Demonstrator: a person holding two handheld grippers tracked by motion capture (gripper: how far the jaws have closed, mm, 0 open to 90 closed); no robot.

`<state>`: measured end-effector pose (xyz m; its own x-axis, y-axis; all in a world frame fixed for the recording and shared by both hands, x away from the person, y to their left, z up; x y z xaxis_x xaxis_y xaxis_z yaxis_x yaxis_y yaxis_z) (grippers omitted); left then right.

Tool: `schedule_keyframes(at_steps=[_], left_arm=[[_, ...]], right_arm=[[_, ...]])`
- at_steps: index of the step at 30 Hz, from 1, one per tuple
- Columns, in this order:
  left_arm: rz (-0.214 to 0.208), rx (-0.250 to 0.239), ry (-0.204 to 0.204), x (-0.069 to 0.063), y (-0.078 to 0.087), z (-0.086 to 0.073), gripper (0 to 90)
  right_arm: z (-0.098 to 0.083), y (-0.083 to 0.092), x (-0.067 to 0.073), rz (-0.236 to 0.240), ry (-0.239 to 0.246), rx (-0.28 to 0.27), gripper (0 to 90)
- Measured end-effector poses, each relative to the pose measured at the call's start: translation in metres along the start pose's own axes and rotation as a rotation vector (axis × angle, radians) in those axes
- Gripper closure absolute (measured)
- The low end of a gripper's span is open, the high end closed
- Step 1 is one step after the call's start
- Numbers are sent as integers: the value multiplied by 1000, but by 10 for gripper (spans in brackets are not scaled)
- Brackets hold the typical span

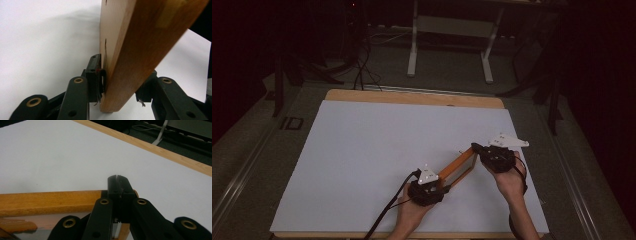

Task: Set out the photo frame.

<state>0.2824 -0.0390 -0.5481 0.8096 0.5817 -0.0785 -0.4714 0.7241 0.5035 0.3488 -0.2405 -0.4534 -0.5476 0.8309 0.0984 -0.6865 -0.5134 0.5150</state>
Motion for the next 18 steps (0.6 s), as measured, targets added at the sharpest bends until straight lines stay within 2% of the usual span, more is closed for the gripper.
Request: schedule_keyframes(at_steps=[6, 10, 15, 18], left_arm=[[11, -2, -5, -1, -2, 1, 649], [32, 3, -25, -1, -2, 2, 666], [31, 5, 11, 5, 0, 3, 687], [32, 5, 3, 6, 0, 4, 689]], right_arm=[[1, 0, 0, -3, 10, 7, 900], [0, 1, 1, -2, 5, 1, 900], [-5, 7, 4, 10, -6, -22, 898], [-8, 10, 4, 11, -14, -23, 890]])
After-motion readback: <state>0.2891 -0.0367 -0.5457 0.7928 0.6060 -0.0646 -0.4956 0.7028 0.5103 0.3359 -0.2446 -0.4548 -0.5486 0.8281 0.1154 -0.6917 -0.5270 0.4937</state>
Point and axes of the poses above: each handheld gripper's, and its own axes: y roughly backward along the jaws, z roughly out of its top, x roughly to its left, the point moved 3 cm from there along -y, roughly forward along the jaws, and after that the axes turned 10 degrees about -y, right-handed, at the moved point
